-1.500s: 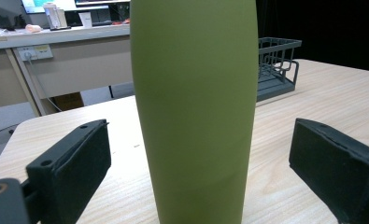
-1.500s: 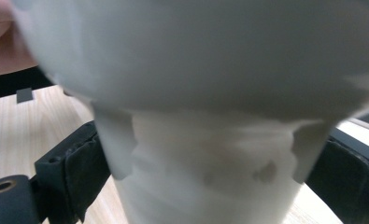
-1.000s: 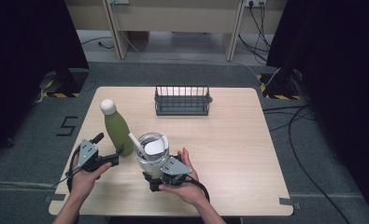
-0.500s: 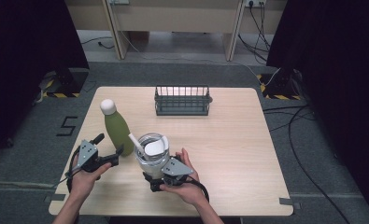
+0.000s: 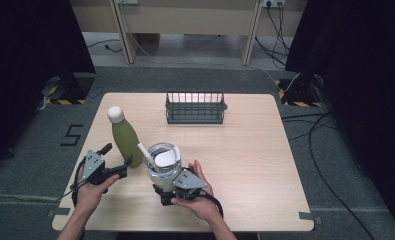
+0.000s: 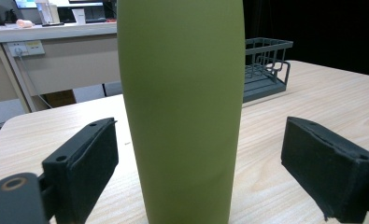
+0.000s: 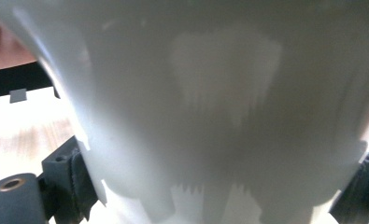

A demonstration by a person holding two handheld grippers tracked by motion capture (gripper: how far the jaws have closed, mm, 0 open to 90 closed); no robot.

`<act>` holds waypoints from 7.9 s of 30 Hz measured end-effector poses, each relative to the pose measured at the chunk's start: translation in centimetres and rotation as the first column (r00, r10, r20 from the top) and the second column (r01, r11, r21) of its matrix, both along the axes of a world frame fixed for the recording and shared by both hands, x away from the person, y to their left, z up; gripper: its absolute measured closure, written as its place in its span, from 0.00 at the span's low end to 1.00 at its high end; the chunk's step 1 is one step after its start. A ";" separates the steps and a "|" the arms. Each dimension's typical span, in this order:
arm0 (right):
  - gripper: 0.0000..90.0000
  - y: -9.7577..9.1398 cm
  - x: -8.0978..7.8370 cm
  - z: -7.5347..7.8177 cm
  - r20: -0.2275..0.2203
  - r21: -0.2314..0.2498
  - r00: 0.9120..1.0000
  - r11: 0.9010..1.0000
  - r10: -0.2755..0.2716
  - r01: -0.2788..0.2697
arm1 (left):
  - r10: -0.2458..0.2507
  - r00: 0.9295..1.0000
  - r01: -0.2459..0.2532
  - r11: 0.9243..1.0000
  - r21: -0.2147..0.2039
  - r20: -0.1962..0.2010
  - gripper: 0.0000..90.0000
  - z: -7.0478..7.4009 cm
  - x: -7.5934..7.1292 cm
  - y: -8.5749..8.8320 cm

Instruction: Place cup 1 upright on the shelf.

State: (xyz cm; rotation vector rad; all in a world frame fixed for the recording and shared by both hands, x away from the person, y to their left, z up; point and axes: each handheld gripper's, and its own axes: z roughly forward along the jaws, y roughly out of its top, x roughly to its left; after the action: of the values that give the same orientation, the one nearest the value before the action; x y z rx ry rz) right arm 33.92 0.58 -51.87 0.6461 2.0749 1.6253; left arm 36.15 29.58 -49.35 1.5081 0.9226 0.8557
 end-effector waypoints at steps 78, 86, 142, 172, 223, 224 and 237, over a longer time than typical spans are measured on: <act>0.11 -3.5 5.1 6.1 0.039 0.124 0.989 0.983 -0.143 0.138 | 0.019 1.000 -0.019 0.999 -0.036 -0.008 0.15 -0.2 0.0 0.9; 0.11 -4.4 6.2 6.9 0.045 0.120 0.982 0.977 -0.183 0.176 | 0.021 1.000 -0.021 0.999 -0.040 -0.006 0.15 -0.2 0.0 0.9; 0.11 -7.0 14.4 12.0 0.038 0.143 0.945 0.938 -0.324 0.316 | 0.017 1.000 -0.017 0.999 -0.035 -0.005 0.16 -0.2 0.2 1.3; 0.11 -8.3 17.8 13.8 0.035 0.139 0.925 0.918 -0.379 0.371 | 0.026 1.000 -0.026 0.999 -0.032 -0.010 0.16 -0.4 0.4 1.3; 0.11 -9.9 23.9 15.0 0.008 0.109 0.890 0.885 -0.456 0.453 | 0.025 1.000 -0.026 0.999 -0.031 -0.015 0.16 -0.4 0.2 1.0; 0.11 -9.9 23.9 15.0 0.008 0.109 0.890 0.885 -0.456 0.453 | 0.025 1.000 -0.026 0.999 -0.031 -0.015 0.16 -0.4 0.2 1.0; 0.11 -10.0 25.9 14.9 -0.007 0.104 0.878 0.873 -0.479 0.477 | 0.021 1.000 -0.021 0.999 -0.034 -0.017 0.16 -0.5 0.2 0.9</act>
State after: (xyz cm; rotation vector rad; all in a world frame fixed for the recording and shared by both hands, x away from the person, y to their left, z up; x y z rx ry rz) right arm 59.77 -9.43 -36.97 1.0779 1.6443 1.4395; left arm 36.33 30.49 -49.82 1.4799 0.9625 0.8395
